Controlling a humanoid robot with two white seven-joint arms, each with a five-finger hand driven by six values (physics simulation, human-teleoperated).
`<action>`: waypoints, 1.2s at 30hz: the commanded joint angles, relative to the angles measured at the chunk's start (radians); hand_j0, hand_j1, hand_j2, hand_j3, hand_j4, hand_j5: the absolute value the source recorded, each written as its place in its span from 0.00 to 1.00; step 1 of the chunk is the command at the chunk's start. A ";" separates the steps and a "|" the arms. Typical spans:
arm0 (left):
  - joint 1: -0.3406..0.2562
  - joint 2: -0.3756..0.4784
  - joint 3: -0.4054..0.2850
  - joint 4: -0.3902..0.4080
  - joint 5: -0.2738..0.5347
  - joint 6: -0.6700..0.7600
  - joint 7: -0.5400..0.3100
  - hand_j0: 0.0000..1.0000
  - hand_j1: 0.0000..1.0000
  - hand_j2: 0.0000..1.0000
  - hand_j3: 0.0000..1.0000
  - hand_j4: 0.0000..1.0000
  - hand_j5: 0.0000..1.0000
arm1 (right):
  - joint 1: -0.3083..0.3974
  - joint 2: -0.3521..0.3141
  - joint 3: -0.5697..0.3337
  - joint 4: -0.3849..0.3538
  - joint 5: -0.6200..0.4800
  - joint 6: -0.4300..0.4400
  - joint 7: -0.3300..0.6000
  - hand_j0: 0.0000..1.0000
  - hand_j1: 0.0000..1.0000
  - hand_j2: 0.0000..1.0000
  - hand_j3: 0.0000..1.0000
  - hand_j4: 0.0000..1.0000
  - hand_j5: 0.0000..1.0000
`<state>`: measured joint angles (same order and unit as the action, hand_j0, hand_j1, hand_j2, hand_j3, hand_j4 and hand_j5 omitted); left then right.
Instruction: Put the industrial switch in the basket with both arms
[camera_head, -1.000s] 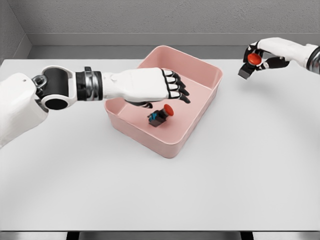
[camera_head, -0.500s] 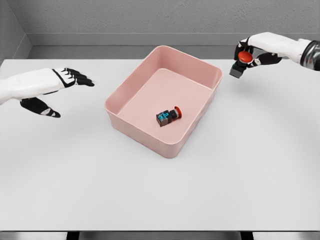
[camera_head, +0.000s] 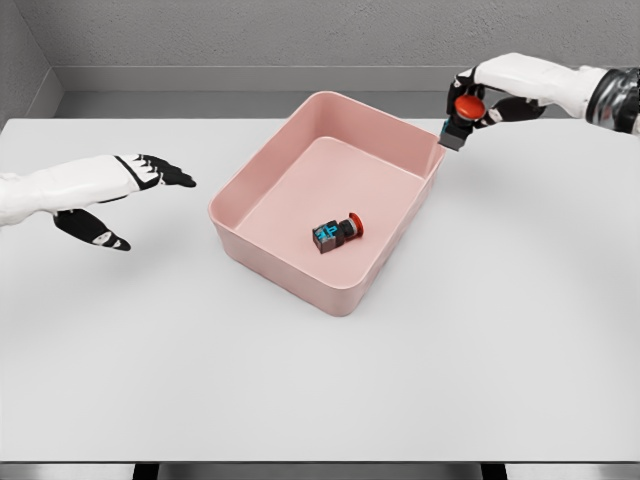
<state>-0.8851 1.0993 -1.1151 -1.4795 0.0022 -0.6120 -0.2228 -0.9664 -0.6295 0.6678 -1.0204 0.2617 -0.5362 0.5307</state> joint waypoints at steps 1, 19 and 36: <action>0.000 -0.003 0.000 -0.001 0.007 0.001 0.000 1.00 1.00 1.00 1.00 1.00 1.00 | 0.000 0.011 -0.002 -0.020 -0.007 0.002 0.005 0.40 0.40 0.40 0.40 0.40 0.40; -0.003 -0.030 -0.014 0.002 0.007 0.001 -0.001 1.00 1.00 1.00 1.00 1.00 1.00 | 0.006 0.166 0.010 -0.050 -0.009 0.010 0.048 0.50 0.50 0.50 0.50 0.50 0.50; -0.003 -0.029 -0.018 0.002 0.007 0.001 0.000 1.00 1.00 1.00 1.00 1.00 1.00 | 0.083 0.033 -0.068 -0.092 -0.010 -0.045 0.046 1.00 1.00 1.00 1.00 1.00 1.00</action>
<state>-0.8881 1.0701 -1.1342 -1.4772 0.0024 -0.6120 -0.2237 -0.8698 -0.5625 0.6452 -1.1143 0.2613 -0.5591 0.5779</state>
